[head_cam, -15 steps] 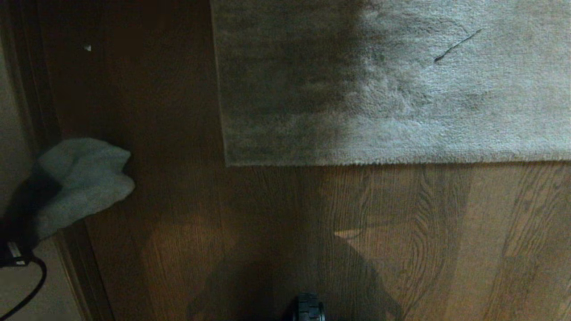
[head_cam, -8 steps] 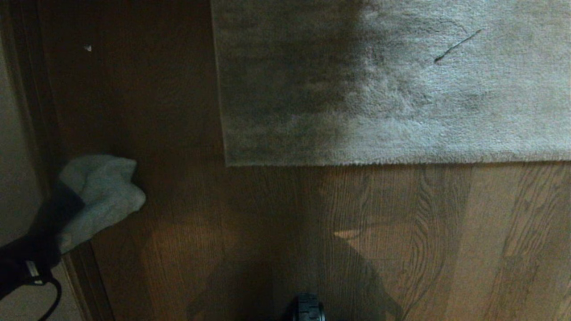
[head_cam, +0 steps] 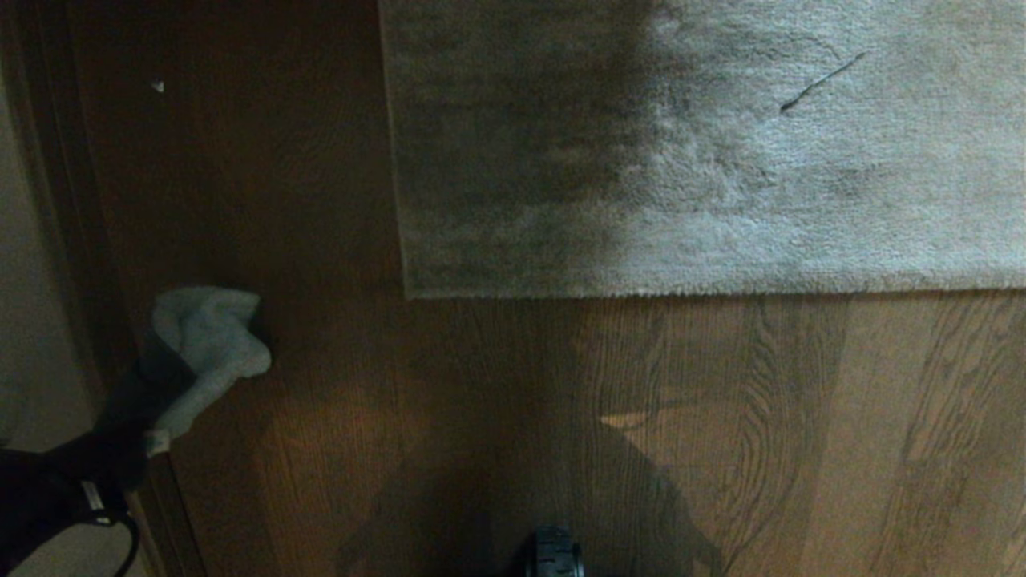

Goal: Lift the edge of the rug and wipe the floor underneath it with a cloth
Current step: Put down the rag

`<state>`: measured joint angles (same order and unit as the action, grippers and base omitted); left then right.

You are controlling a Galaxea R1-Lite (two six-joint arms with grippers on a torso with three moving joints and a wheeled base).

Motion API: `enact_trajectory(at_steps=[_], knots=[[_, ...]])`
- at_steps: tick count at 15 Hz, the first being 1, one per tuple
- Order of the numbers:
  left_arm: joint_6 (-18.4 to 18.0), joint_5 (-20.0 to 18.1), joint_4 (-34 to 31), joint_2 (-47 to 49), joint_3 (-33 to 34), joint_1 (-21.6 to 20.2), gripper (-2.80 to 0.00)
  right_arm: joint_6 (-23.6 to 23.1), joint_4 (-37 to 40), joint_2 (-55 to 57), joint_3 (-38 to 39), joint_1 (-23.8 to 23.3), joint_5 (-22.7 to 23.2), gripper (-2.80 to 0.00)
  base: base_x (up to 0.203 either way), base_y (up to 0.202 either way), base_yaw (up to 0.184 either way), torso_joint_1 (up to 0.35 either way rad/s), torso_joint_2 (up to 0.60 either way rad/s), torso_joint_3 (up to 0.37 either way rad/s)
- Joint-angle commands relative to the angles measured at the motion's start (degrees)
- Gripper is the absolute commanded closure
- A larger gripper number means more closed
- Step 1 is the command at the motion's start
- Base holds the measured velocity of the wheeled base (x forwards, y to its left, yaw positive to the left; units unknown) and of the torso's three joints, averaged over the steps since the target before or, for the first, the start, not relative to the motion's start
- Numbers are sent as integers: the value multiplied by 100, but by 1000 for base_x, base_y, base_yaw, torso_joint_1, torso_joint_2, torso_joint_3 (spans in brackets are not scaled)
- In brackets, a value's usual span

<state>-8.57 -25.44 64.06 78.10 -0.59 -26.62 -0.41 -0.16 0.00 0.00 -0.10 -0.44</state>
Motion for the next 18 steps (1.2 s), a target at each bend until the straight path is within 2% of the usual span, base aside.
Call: enact_trajectory(at_steps=[1, 2, 10, 12, 18], knots=[[3, -13, 24, -31, 50, 26, 0, -3, -2, 9, 0, 1, 0, 0, 0, 0, 0, 0, 0, 0], [34, -13, 23, -31, 50, 31, -280, -3, -2, 9, 0, -8, 0, 0, 0, 0, 0, 0, 0, 0], [95, -13, 21, -150, 50, 34, -280, -3, -2, 9, 0, 1, 0, 0, 0, 0, 0, 0, 0, 0], [242, 2, 19, -265, 50, 33, -280, -3, -2, 1, 0, -7, 0, 0, 0, 0, 0, 0, 0, 0], [286, 31, -337, -541, 24, 17, -280, -3, -2, 9, 0, 1, 0, 0, 0, 0, 0, 0, 0, 0]])
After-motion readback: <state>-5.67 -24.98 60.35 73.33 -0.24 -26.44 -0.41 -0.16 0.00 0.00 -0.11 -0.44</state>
